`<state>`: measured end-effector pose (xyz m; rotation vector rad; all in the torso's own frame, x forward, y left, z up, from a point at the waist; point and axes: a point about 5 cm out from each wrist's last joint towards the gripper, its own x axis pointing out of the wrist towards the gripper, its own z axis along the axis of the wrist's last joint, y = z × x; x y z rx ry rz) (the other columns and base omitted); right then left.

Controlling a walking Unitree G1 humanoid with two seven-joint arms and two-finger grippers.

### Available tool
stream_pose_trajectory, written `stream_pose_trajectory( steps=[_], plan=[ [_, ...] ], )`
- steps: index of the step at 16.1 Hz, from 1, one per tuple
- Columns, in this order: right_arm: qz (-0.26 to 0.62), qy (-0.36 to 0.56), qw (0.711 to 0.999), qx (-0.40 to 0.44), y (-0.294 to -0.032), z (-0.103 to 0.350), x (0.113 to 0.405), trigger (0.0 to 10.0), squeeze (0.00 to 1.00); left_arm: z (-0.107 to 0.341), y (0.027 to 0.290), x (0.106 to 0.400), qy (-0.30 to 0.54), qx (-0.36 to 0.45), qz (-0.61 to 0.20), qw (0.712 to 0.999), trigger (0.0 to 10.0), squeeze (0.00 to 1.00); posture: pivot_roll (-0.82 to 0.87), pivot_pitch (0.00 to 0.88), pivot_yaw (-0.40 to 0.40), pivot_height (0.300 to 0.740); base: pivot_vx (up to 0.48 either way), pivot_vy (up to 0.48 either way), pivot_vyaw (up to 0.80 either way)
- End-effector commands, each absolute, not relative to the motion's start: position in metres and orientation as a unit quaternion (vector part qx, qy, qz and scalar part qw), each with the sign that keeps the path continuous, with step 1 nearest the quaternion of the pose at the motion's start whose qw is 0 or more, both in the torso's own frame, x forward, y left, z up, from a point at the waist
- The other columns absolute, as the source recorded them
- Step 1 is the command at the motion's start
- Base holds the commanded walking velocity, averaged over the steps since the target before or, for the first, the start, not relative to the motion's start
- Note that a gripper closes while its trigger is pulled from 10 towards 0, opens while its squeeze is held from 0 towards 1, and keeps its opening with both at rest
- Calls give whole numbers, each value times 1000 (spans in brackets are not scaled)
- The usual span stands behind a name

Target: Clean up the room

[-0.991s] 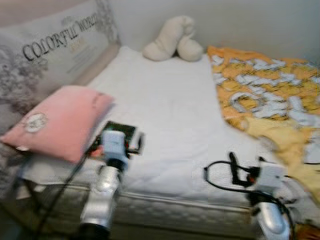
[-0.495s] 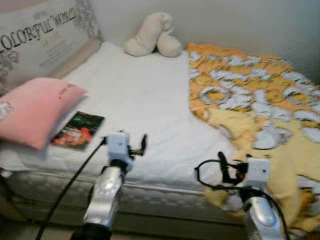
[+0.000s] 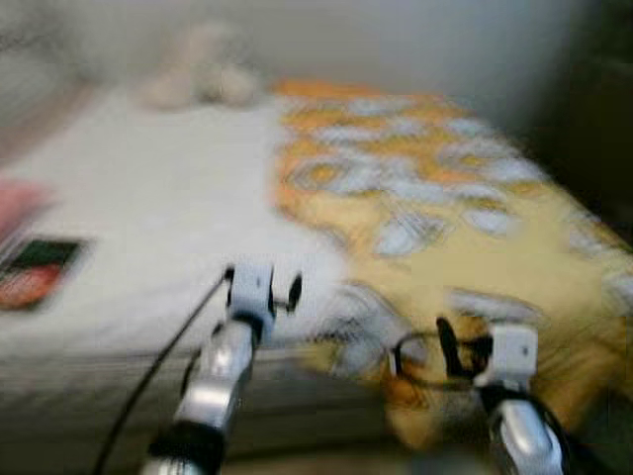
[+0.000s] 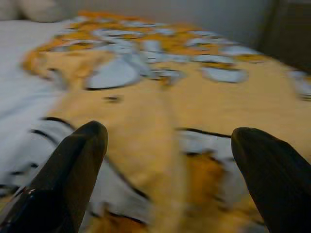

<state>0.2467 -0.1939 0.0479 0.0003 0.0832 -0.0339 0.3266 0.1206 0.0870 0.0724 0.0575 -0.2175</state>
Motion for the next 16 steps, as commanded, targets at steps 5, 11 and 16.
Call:
stream_pose_trajectory(
  steps=[5,11,16],
  plan=[
    [-10,32,999,6,-186,47,247,10000,0,77,135,327,39,23,-94,995,10000,0,49,0,-16,740,0,0,-736],
    [-1,22,1000,6,-182,50,252,10000,0,89,141,335,10,45,-77,996,10000,0,46,0,-11,740,129,352,-245],
    [3,26,1000,0,-183,48,254,10000,0,89,141,336,6,39,-82,996,10000,0,45,0,-15,740,49,431,0]
  ],
)
